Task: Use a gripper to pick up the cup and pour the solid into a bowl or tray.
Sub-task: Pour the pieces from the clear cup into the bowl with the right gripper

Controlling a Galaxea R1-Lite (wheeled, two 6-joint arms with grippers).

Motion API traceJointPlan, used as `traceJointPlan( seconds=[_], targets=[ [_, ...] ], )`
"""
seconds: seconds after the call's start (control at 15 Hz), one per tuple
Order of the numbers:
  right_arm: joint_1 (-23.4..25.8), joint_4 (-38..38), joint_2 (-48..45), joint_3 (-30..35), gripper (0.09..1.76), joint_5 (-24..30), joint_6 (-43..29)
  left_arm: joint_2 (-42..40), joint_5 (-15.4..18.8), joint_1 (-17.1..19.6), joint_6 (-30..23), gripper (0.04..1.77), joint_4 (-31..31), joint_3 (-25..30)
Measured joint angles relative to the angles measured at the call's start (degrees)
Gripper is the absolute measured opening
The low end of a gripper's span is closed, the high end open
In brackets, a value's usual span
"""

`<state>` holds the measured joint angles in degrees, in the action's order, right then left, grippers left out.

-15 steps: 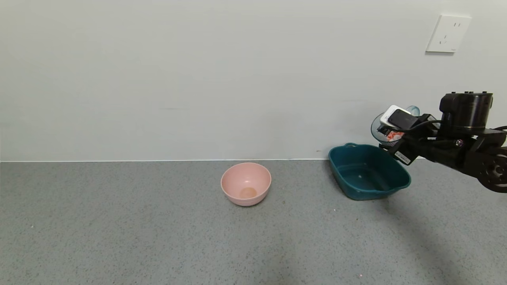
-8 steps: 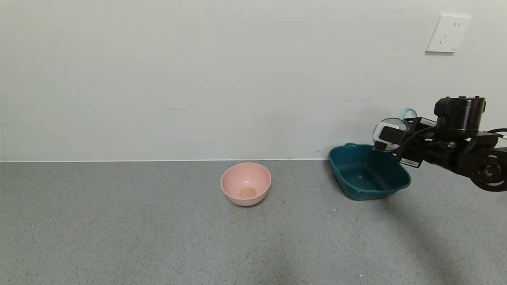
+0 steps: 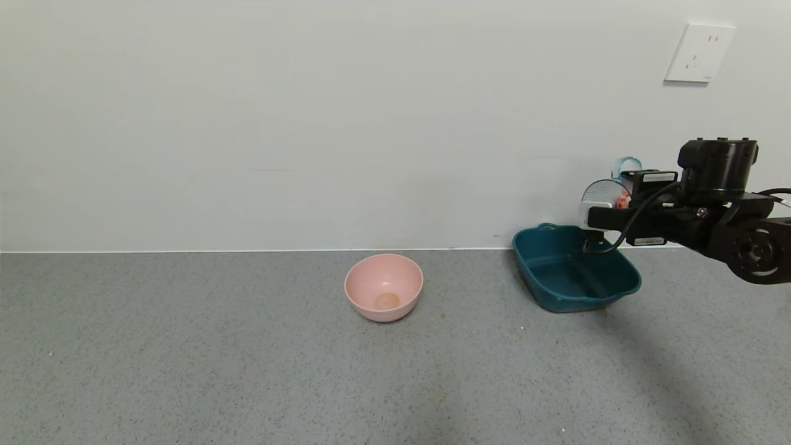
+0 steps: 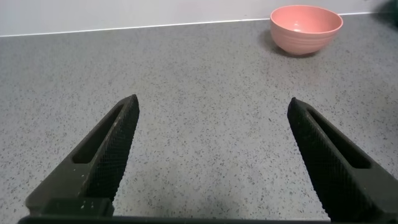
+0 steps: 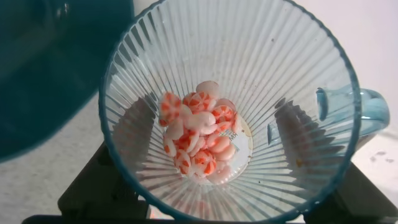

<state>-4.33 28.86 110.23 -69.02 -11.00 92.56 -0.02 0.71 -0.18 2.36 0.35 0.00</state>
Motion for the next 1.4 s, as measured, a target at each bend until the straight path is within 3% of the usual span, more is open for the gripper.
traceJointPlan(
  seconds=[0.53,0.87,1.4],
  targets=[
    [0.5,0.4,2.5,-2.1,1.36,-0.2,19.8,0.0,0.0,0.0,0.0,1.72,0.0,0.0],
    [0.6,8.3,5.7,-2.3,1.36,-0.1,30.8,0.0,0.0,0.0,0.0,1.72,0.0,0.0],
    [0.8,8.2,6.7,-4.9,1.36,0.0,45.6,0.0,0.0,0.0,0.0,1.72,0.0,0.0]
  ],
)
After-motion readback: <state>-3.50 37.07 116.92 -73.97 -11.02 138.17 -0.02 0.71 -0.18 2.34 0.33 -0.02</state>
